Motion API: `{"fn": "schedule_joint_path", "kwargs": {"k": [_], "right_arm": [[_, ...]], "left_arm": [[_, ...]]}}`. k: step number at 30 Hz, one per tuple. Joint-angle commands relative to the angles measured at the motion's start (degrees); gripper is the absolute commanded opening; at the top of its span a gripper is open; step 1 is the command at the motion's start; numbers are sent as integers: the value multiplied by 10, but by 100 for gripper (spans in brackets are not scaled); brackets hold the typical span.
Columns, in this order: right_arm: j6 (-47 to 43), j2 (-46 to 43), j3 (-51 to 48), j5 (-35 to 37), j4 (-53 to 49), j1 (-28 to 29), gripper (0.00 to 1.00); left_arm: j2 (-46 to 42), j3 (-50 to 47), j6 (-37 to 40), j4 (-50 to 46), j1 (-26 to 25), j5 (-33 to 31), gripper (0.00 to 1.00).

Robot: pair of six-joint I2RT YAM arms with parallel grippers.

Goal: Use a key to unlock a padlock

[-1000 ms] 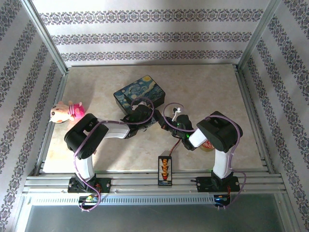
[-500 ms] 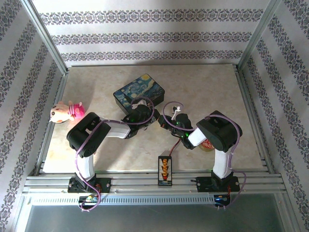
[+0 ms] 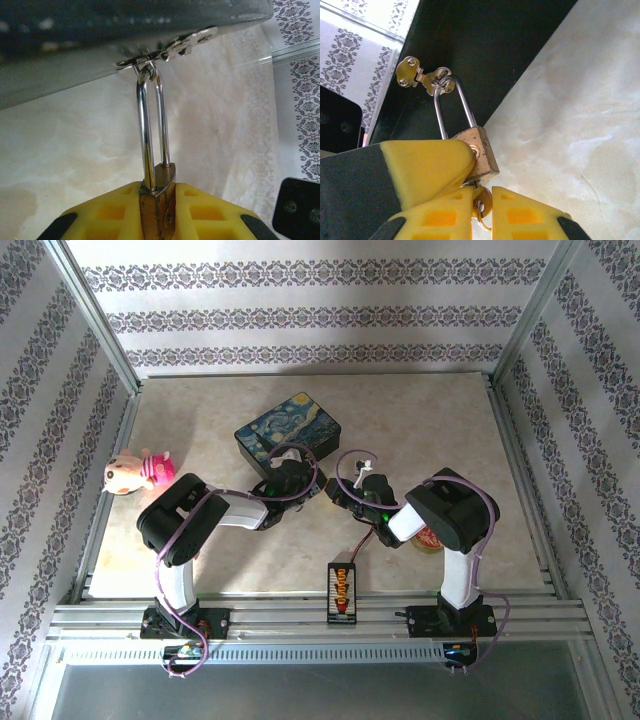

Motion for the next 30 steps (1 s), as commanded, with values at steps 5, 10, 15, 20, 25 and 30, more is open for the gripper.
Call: {"fn": "schedule_joint_path", "kwargs": {"k": [5,10,15,20,25,30], "right_arm": [[-33,-66,-20,15,35,3,20],[-55,-103,-44,19,1,9,21],[-121,-186,-59,54,-130,39,21],[-238,-300,-27,152,-387,95,20],[-294,-357,-11,194,-511,110,16],[-331,-372,5,202,-571,116,13]], "left_arm": [[-14,-14,11,-20,-8,48,0],[-26,-20,-1,-21,-18,58,0],[-43,-38,-26,-21,-21,73,0],[-69,-34,-39,-72,-21,94,0],[-86,-3,-34,-170,-17,120,0],[-74,9,-55,-194,-11,157,0]]}}
